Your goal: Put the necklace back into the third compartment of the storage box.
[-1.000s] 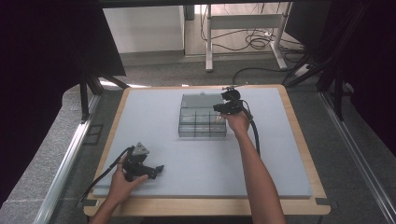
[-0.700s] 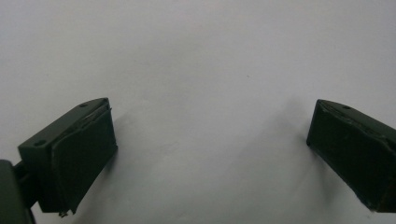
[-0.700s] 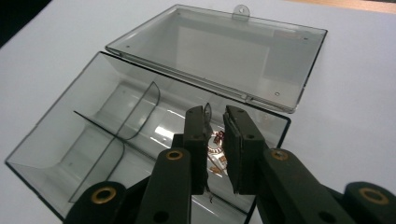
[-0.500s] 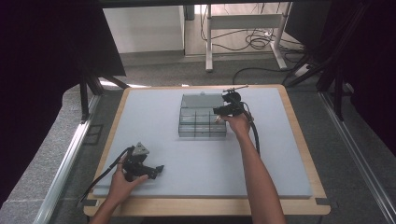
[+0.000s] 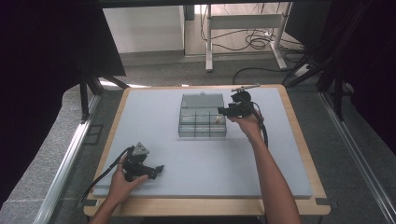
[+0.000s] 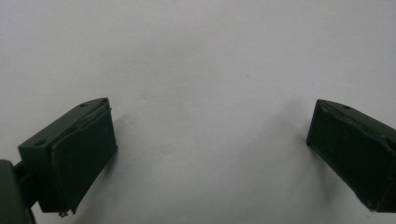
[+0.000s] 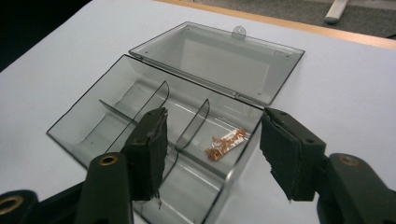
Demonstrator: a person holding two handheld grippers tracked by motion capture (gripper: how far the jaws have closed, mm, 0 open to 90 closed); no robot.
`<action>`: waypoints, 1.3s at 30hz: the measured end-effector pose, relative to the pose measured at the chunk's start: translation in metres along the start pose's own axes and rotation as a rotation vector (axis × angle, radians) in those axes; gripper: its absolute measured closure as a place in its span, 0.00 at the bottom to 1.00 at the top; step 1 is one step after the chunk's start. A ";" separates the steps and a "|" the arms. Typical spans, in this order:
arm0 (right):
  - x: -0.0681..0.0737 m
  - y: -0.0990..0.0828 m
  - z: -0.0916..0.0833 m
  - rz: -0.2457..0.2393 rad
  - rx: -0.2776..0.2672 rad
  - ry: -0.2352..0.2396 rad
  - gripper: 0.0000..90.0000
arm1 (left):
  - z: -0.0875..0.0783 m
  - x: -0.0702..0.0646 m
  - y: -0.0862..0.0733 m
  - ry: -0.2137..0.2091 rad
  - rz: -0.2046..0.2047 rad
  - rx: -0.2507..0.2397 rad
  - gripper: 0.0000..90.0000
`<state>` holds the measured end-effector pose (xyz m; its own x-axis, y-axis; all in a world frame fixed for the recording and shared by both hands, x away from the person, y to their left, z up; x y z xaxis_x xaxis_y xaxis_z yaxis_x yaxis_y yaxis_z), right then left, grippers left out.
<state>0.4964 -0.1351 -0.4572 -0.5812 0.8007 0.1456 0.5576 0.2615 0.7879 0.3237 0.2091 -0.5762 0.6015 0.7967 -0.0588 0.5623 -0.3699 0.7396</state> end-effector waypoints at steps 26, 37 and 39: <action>-0.001 -0.116 -0.089 -0.067 -0.012 0.026 0.36 | 0.000 0.000 0.000 0.001 0.000 -0.001 0.01; -0.015 -0.145 -0.091 -0.043 0.027 -0.013 0.35 | 0.000 0.000 0.000 0.001 0.001 -0.001 0.01; -0.015 -0.145 -0.090 -0.043 0.029 -0.014 0.35 | 0.000 0.000 0.000 0.001 0.000 -0.001 0.01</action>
<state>0.3704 -0.2338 -0.5200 -0.5967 0.7958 0.1035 0.5495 0.3112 0.7754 0.3236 0.2090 -0.5762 0.6011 0.7971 -0.0578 0.5612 -0.3695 0.7406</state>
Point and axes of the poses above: each handheld gripper's, and its own axes: z roughly forward along the jaws, y roughly out of its top, x roughly to its left, the point moved 3 cm from there along z, roughly forward along the jaws, and after that the axes turned 4 degrees about -x, right-handed, at the moved point
